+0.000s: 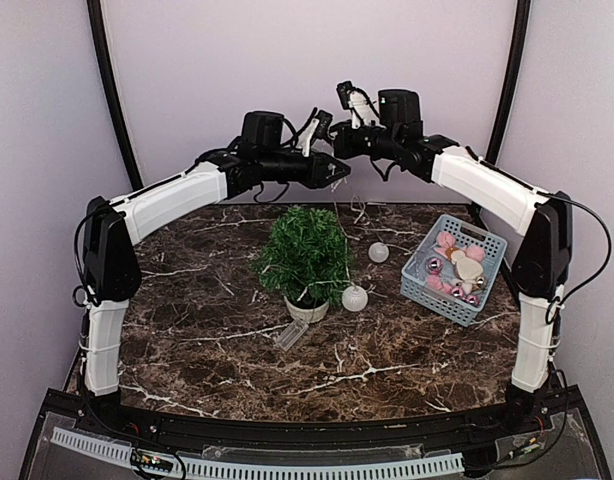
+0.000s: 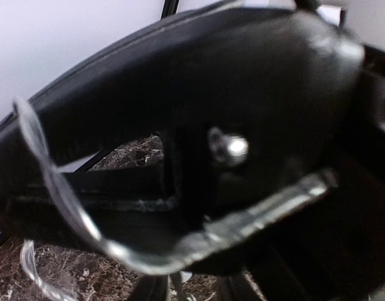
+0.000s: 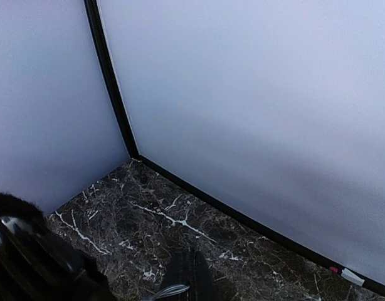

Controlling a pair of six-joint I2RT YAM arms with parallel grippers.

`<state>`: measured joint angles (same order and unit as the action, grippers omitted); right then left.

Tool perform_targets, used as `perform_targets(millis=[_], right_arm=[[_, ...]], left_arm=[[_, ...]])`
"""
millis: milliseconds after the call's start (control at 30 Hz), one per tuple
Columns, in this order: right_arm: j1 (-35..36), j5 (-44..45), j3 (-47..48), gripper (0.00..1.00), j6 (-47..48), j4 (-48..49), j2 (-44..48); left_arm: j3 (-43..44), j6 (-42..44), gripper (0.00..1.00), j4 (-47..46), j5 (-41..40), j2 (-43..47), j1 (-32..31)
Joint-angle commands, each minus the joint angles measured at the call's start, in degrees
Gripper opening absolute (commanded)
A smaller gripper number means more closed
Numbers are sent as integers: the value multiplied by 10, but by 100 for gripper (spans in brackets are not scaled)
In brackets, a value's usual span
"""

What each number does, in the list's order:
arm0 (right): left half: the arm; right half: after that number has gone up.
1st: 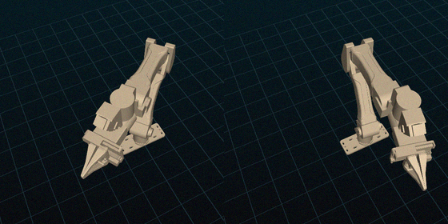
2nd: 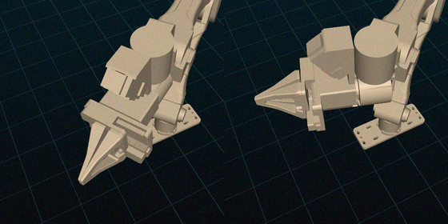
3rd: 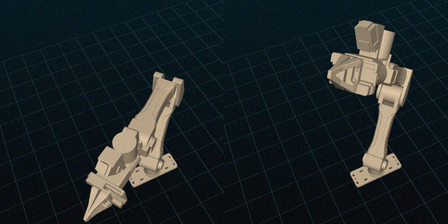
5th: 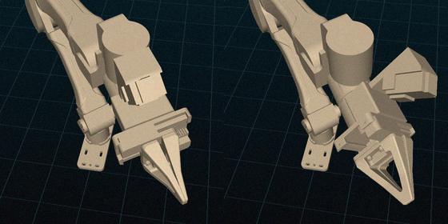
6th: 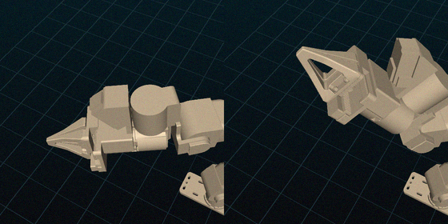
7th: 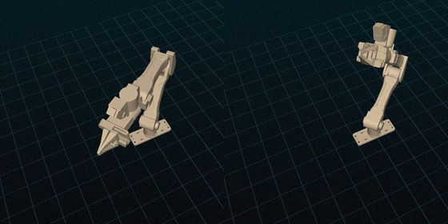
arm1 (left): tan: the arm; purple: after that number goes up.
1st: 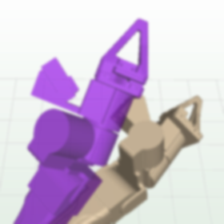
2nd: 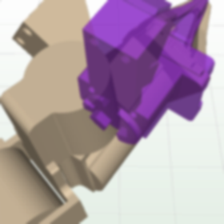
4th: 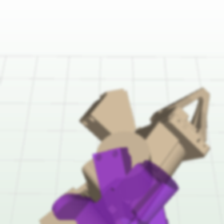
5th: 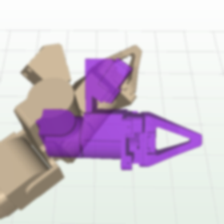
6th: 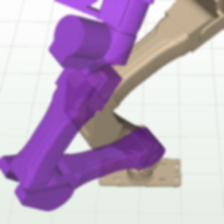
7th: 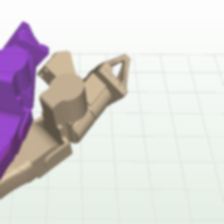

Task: Decorate the small christmas tree
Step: Wrap the side of the string light in the gap of the branches.

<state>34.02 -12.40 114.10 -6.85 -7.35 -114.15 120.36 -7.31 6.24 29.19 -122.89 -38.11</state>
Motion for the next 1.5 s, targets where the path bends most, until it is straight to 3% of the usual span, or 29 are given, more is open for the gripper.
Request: perform_targets(millis=[0,100,200,500,833,1167,1333,1467], right_arm=[[15,22,9,0,21,-15,33],[16,42,-5,0,30,-18,50],[16,60,-26,0,33,-19,71],[16,122,-65,0,52,-93,135],[24,100,-69,0,30,-166,165],[34,79,-95,0,9,-180,167],[38,51,-102,0,-4,-201,176],[44,5,-107,0,-13,-217,196]], left_arm=[[20,-16,24,-22,-14,-10,3],[35,2,9,-3,-45,-10,3],[49,14,0,10,-61,-7,3],[36,69,0,5,-126,21,10],[22,96,0,-31,-104,26,42],[0,103,0,-47,-88,26,56],[-42,112,0,-59,-87,44,57],[-134,121,0,-151,-85,93,59]])
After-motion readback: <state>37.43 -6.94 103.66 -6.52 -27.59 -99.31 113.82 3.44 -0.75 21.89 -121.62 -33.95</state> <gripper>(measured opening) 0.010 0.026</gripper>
